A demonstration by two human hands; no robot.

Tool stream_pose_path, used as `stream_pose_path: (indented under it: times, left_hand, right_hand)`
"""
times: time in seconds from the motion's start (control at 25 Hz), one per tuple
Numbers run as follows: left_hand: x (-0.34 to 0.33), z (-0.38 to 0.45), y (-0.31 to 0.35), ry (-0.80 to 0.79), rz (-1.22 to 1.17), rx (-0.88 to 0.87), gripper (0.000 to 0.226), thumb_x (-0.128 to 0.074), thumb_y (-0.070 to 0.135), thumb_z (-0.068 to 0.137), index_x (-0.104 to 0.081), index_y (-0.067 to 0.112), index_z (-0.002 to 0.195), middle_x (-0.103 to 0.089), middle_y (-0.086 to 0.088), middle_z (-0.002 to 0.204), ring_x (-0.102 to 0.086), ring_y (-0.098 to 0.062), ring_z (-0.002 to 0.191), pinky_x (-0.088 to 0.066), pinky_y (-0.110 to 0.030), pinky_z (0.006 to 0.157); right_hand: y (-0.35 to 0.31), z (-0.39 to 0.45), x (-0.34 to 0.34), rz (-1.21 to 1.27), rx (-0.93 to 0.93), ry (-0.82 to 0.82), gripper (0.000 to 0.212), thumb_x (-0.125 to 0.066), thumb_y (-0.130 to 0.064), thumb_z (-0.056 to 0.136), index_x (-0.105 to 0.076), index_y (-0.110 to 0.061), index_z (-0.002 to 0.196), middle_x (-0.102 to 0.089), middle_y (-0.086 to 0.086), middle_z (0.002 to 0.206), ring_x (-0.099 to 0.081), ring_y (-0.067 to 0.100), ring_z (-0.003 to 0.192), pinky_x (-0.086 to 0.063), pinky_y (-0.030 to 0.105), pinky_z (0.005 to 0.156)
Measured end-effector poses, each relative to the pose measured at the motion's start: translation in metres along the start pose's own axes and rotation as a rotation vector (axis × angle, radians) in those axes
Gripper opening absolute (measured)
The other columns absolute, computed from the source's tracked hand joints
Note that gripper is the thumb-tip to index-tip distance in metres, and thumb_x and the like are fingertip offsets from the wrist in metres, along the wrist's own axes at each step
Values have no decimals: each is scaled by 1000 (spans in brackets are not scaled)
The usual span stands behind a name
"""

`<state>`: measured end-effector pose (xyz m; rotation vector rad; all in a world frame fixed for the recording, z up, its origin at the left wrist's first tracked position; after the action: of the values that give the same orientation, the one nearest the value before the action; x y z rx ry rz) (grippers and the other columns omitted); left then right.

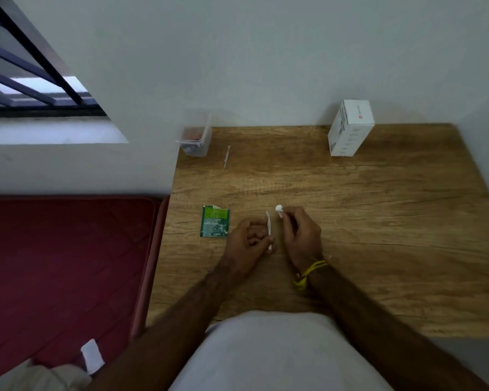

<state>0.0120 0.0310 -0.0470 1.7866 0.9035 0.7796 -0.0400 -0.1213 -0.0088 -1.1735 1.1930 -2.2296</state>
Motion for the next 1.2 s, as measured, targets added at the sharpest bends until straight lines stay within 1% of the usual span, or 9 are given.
stream_pose_path:
  times: [0.12, 0.2, 0.32, 0.44, 0.52, 0.64, 0.88, 1.04, 1.2]
  left_hand:
    - [-2, 1, -2, -19, -9, 7, 34, -75, 0, 84, -61, 9, 114, -73, -16, 93, -74, -25, 81, -62, -37, 76]
    - [-3, 2, 1, -28, -2, 7, 33, -74, -4, 84, -62, 5, 113, -72, -19, 93, -72, -23, 76, -61, -33, 73]
    - [-5, 3, 0, -47, -45, 29, 34, -73, -6, 84, -62, 1, 115, -71, -19, 92, -72, -20, 75, -61, -31, 71]
    - [-6, 2, 0, -66, -88, 49, 35, -73, -7, 84, -63, 1, 116, -71, -15, 92, -72, -24, 81, -62, -31, 72]
    - [-6, 1, -2, -76, -96, 55, 37, -72, -7, 84, -62, 1, 119, -71, -18, 96, -72, -27, 85, -62, -32, 73]
    - [-7, 1, -6, -75, -107, 70, 39, -71, -8, 85, -61, 0, 122, -69, -26, 101, -71, -27, 86, -61, -30, 72]
    - [-9, 3, -10, -69, -104, 78, 39, -71, -9, 84, -62, 2, 121, -69, -26, 100, -71, -28, 86, -61, -30, 72]
    - [-9, 3, -11, -78, -100, 81, 39, -71, -8, 84, -62, 3, 121, -68, -27, 101, -72, -29, 86, -61, -30, 72]
    - [-8, 2, -7, -72, -84, 66, 39, -71, -7, 85, -62, 4, 121, -68, -25, 101, -71, -32, 88, -61, -30, 71]
  right_hand:
    - [-11, 2, -9, -69, 141, -32, 15, -61, -6, 95, -67, -10, 108, -70, 1, 108, -65, 12, 99, -51, 25, 88]
    - [-11, 4, -15, -113, 191, -65, 15, -60, -5, 95, -68, -9, 108, -69, 2, 108, -64, 15, 101, -51, 28, 90]
    - [-7, 0, -23, -198, 236, -113, 17, -56, -9, 96, -68, -7, 108, -68, 4, 106, -63, 20, 100, -48, 33, 90]
    - [-9, 3, -27, -215, 237, -149, 24, -48, -18, 98, -67, -6, 106, -67, 6, 103, -61, 22, 97, -48, 35, 88]
    - [-8, 4, -27, -193, 222, -149, 22, -49, -16, 98, -67, -5, 104, -67, 7, 103, -61, 22, 97, -47, 35, 88]
    - [-3, 3, -25, -142, 210, -161, 18, -52, -12, 97, -67, -5, 103, -67, 7, 103, -61, 22, 97, -49, 38, 87]
    - [-2, 7, -26, -128, 175, -155, 14, -55, -8, 96, -67, -6, 104, -66, 5, 103, -61, 22, 97, -50, 39, 86]
    - [0, 7, -29, -142, 174, -198, 15, -54, -10, 97, -66, -7, 105, -66, 4, 104, -60, 21, 97, -49, 40, 85]
    - [-5, 4, -27, -151, 194, -192, 16, -53, -12, 97, -66, -7, 105, -65, 3, 104, -59, 19, 98, -49, 38, 86]
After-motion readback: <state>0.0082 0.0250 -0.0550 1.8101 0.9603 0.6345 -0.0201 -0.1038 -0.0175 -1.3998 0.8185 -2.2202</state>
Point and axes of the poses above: each hand's wrist, its own z-axis towards the middle knuckle, its own x-axis out of the back of the hand, y = z × x, the point moved 9 cm from there along z, towards the middle knuckle
